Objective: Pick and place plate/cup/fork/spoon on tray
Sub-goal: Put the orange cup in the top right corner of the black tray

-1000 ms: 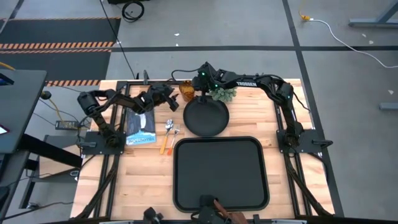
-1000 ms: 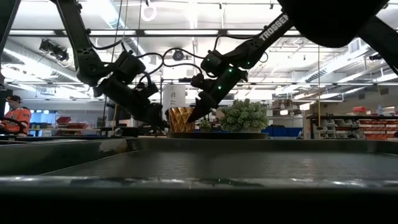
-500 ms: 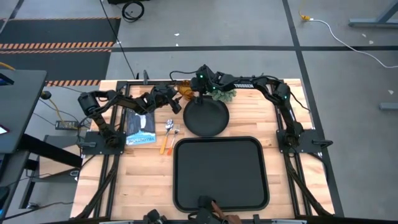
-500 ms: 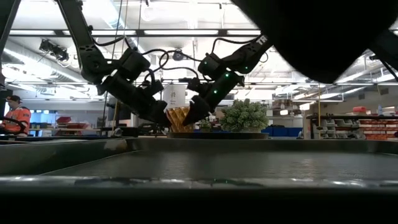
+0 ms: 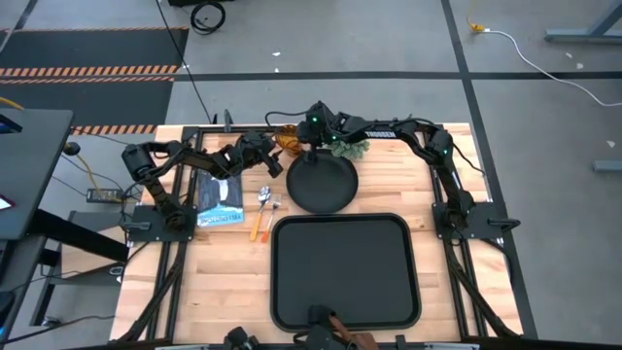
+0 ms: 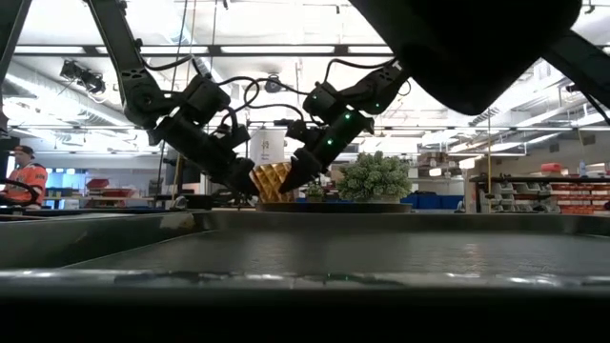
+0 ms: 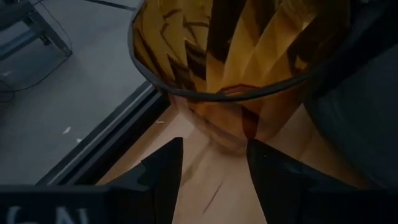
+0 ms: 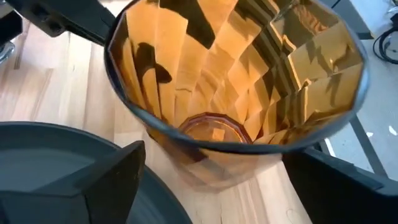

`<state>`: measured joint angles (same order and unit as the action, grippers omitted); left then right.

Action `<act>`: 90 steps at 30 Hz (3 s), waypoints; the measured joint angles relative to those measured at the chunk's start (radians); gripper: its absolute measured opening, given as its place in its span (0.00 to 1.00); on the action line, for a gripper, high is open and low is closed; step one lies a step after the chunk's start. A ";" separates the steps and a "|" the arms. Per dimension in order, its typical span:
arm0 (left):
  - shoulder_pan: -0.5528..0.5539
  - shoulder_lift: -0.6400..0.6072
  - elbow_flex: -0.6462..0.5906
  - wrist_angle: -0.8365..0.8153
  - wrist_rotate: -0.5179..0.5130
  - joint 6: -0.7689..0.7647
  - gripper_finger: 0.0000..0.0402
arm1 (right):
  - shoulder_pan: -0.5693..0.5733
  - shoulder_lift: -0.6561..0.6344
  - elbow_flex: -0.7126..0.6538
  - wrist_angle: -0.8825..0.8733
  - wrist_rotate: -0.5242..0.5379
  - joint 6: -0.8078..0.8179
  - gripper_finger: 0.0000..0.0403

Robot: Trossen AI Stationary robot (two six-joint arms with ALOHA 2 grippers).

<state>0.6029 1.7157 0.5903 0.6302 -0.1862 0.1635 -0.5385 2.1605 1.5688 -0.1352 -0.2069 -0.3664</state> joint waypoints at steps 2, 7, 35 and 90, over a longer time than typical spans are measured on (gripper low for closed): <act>0.000 0.000 0.000 -0.002 0.000 0.005 0.47 | 0.000 0.000 0.000 0.008 0.000 0.000 0.91; 0.000 0.000 0.000 -0.016 -0.001 0.004 0.47 | 0.000 0.000 0.000 0.002 -0.004 0.007 0.87; 0.001 -0.002 0.000 -0.002 -0.021 0.060 0.47 | -0.008 -0.097 0.001 -0.186 -0.030 -0.081 0.99; -0.023 -0.809 -0.001 -0.856 0.062 -0.165 0.35 | 0.086 0.017 0.410 -0.608 0.153 -0.331 0.48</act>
<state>0.5796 0.9071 0.5892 -0.2254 -0.1239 -0.0010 -0.4526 2.1773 1.9785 -0.7429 -0.0540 -0.6973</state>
